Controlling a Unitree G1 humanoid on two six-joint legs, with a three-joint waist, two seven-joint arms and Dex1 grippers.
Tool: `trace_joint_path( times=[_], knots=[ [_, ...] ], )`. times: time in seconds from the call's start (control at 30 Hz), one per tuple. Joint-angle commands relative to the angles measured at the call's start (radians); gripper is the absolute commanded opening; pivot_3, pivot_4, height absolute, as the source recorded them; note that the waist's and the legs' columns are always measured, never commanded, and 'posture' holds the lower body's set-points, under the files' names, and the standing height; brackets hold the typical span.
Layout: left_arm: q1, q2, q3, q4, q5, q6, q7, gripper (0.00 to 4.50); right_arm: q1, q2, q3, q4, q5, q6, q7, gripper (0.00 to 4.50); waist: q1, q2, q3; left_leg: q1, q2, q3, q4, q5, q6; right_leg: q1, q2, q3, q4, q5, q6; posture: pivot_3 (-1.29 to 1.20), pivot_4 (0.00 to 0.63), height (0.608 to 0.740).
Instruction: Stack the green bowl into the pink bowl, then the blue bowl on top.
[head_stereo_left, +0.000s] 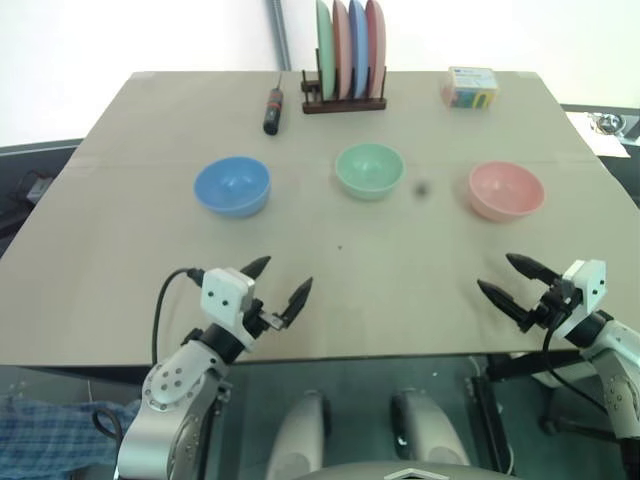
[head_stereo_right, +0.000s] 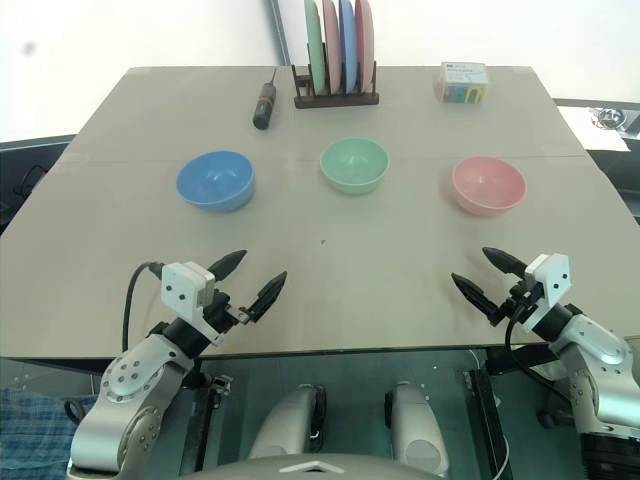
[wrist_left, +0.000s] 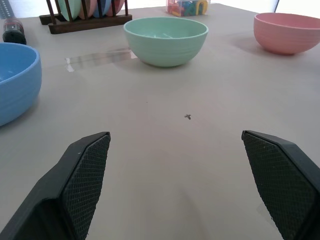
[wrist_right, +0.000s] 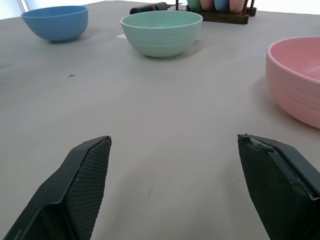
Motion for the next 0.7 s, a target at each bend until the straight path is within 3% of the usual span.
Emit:
trace_joint_path(
  times=[0.03, 0.7],
  knots=[
    [-0.001, 0.001, 0.012, -0.028, -0.004, -0.037, -0.004, 4.50, 0.002, -0.014, -0.022, -0.021, 0.013, -0.019, 0.008, 4.23, 0.000, 0.000, 0.000, 0.000, 0.000, 0.000, 0.000, 0.000, 0.000, 0.000, 0.000, 0.000, 0.000, 0.000, 0.000, 0.00, 0.150, 0.740],
    [0.018, -0.015, -0.014, 0.008, -0.013, -0.106, -0.035, 4.50, -0.013, -0.021, -0.001, -0.018, -0.018, -0.008, -0.010, 4.23, 0.000, 0.000, 0.000, 0.000, 0.000, 0.000, 0.000, 0.000, 0.000, 0.000, 0.000, 0.000, 0.000, 0.000, 0.000, 0.00, 0.150, 0.740]
  ],
)
